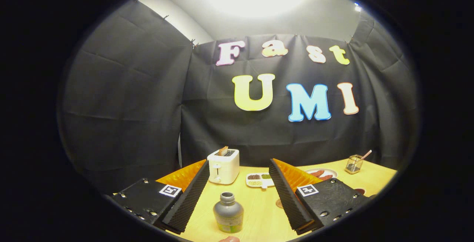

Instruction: Take the bottle from table, then pour the juice into the cup, finally place the bottle on the coaster

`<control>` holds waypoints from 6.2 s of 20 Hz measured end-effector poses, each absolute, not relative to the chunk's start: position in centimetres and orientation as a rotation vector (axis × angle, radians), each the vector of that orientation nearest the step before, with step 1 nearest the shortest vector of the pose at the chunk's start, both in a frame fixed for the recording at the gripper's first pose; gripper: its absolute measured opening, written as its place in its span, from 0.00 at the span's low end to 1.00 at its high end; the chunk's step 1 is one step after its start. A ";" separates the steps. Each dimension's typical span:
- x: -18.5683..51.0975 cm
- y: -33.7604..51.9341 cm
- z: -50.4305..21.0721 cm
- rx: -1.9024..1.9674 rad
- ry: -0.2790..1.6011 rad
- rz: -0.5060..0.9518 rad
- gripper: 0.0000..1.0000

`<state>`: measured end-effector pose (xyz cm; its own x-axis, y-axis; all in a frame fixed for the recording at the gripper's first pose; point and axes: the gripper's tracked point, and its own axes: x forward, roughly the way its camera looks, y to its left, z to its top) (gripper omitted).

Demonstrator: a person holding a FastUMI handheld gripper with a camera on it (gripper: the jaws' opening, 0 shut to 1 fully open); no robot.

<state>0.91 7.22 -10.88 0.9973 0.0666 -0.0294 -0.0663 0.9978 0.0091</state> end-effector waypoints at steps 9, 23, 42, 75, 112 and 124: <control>2.8 9.6 -19.5 0.040 0.207 0.052 0.98; 2.6 9.5 -28.0 0.081 0.399 -0.035 0.98; 3.7 9.9 -28.6 0.171 0.510 -0.044 0.75; 2.4 -7.8 -22.8 0.962 0.295 -0.304 0.75; 3.5 -10.2 -25.0 1.636 0.260 -0.317 0.75; 4.1 -10.4 -24.3 1.789 0.211 -0.337 0.75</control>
